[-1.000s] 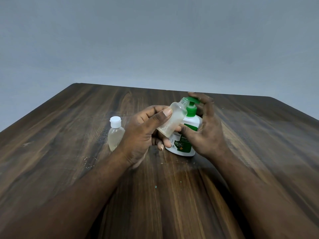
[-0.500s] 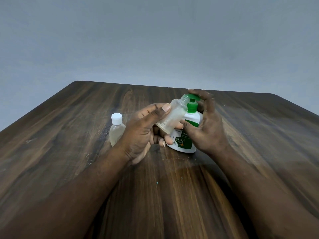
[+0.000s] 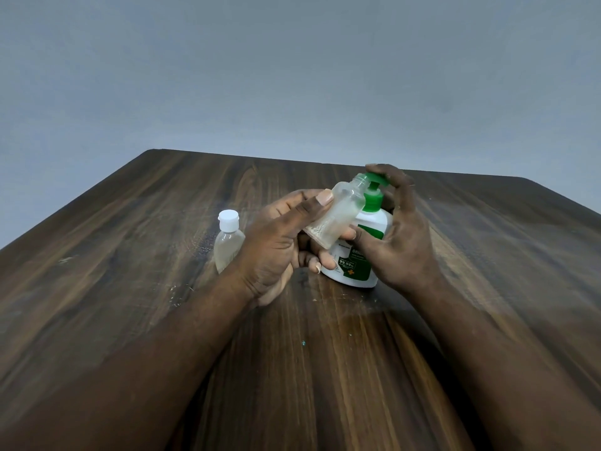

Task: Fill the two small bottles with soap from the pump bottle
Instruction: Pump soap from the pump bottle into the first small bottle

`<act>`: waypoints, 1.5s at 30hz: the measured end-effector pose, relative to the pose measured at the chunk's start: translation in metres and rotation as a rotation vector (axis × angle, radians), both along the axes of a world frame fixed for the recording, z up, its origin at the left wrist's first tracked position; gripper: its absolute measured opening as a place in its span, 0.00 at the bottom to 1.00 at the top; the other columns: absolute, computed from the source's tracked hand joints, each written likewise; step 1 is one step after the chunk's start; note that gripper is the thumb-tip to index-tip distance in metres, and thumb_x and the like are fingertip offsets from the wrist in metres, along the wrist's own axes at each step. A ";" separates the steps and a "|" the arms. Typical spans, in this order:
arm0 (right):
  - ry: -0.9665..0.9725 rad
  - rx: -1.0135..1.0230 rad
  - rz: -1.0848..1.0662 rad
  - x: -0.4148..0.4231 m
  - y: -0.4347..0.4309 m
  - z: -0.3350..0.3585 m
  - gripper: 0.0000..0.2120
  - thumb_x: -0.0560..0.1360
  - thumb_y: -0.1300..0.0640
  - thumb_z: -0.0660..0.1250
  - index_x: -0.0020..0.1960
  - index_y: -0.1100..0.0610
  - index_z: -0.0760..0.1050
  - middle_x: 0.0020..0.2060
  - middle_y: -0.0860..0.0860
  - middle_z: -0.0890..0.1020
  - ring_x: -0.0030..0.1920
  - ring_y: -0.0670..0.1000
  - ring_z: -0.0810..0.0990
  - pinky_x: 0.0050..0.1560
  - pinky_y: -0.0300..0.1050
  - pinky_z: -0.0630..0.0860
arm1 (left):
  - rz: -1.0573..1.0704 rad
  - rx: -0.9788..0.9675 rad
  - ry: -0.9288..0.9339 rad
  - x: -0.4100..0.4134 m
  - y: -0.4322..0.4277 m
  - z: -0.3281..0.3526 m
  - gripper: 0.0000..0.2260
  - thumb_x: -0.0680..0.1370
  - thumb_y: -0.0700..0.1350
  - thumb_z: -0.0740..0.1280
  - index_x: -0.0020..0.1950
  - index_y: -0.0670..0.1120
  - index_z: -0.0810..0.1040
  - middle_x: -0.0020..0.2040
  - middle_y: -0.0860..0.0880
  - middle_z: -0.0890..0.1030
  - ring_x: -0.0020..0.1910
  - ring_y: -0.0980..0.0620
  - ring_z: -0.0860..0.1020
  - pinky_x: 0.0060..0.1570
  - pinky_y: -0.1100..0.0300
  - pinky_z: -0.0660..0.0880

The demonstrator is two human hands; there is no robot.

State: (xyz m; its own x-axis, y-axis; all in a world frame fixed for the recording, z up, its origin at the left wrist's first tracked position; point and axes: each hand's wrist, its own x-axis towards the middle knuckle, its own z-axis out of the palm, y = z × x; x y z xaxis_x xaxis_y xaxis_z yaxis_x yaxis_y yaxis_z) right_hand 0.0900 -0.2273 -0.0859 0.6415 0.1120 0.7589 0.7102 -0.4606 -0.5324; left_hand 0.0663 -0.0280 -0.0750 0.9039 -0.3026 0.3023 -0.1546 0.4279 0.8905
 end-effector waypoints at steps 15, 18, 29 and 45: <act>0.025 0.005 0.008 -0.002 0.002 0.003 0.41 0.72 0.48 0.81 0.78 0.48 0.63 0.64 0.43 0.81 0.59 0.44 0.84 0.55 0.41 0.82 | 0.054 0.004 0.028 0.002 -0.001 0.000 0.19 0.78 0.55 0.73 0.61 0.43 0.80 0.52 0.31 0.85 0.28 0.49 0.80 0.24 0.63 0.73; 0.021 0.017 0.018 -0.001 0.002 0.002 0.39 0.71 0.42 0.79 0.75 0.49 0.65 0.63 0.45 0.82 0.60 0.47 0.84 0.57 0.52 0.83 | 0.069 0.011 0.045 0.002 0.000 0.000 0.21 0.79 0.55 0.71 0.63 0.41 0.79 0.51 0.32 0.85 0.25 0.49 0.78 0.23 0.63 0.69; 0.089 0.015 -0.006 -0.002 0.001 -0.001 0.46 0.71 0.53 0.84 0.81 0.46 0.62 0.66 0.44 0.81 0.64 0.47 0.83 0.61 0.58 0.83 | 0.009 -0.070 0.158 0.006 0.004 0.006 0.13 0.82 0.47 0.66 0.65 0.42 0.80 0.57 0.36 0.83 0.31 0.47 0.79 0.24 0.65 0.69; 0.071 0.015 -0.012 -0.004 0.003 0.001 0.46 0.71 0.52 0.84 0.80 0.43 0.61 0.65 0.42 0.81 0.64 0.44 0.82 0.63 0.52 0.82 | 0.007 -0.006 -0.056 0.003 0.007 0.008 0.27 0.75 0.37 0.71 0.74 0.49 0.77 0.66 0.53 0.84 0.44 0.54 0.82 0.43 0.67 0.78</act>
